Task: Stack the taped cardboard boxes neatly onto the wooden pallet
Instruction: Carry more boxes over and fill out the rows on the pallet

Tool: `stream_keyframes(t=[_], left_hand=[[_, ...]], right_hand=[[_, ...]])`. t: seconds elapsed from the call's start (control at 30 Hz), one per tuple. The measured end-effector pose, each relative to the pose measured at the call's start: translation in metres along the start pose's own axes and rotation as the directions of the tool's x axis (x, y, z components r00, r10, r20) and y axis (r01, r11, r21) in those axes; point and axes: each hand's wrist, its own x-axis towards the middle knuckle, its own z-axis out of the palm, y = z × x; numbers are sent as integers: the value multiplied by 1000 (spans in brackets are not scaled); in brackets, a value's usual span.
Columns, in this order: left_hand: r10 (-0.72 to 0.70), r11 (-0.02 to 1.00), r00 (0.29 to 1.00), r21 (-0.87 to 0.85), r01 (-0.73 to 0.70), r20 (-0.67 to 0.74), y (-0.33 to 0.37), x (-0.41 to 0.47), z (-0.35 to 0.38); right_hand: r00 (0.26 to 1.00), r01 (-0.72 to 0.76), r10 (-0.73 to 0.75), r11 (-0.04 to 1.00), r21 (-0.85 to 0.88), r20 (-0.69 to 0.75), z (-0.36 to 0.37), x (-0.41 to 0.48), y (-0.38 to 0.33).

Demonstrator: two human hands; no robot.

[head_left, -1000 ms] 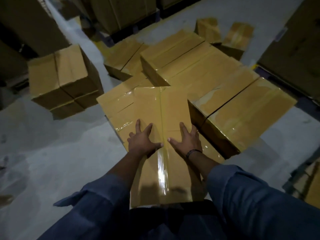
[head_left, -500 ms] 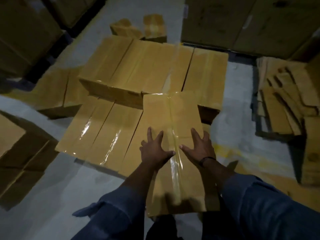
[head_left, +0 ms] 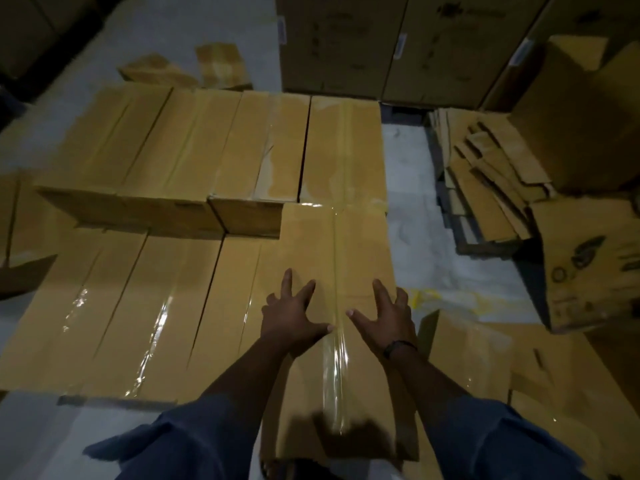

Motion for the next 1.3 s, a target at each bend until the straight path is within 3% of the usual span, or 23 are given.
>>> stream_keyframes(t=[0.1, 0.27, 0.5, 0.83, 0.93, 1.3], left_hand=[[-5, 998, 1000, -63, 5, -5, -7, 26, 27], [62, 992, 998, -114, -58, 30, -19, 46, 72], [59, 986, 991, -145, -77, -123, -40, 17, 106], [182, 983, 982, -11, -182, -49, -76, -120, 166], [194, 981, 981, 18, -194, -2, -81, -126, 171], [240, 968, 969, 83, -236, -49, -81, -117, 163]], right_hand=[[999, 31, -31, 1000, 1, -39, 25, 27, 21], [999, 49, -48, 998, -35, 21, 64, 42, 56], [983, 184, -185, 978, -94, -1, 80, 5, 85], [948, 318, -308, 904, -286, 78, 107, -111, 135], [939, 343, -334, 898, -277, 81, 110, -121, 143], [937, 346, -321, 901, -261, 136, 106, -107, 137]])
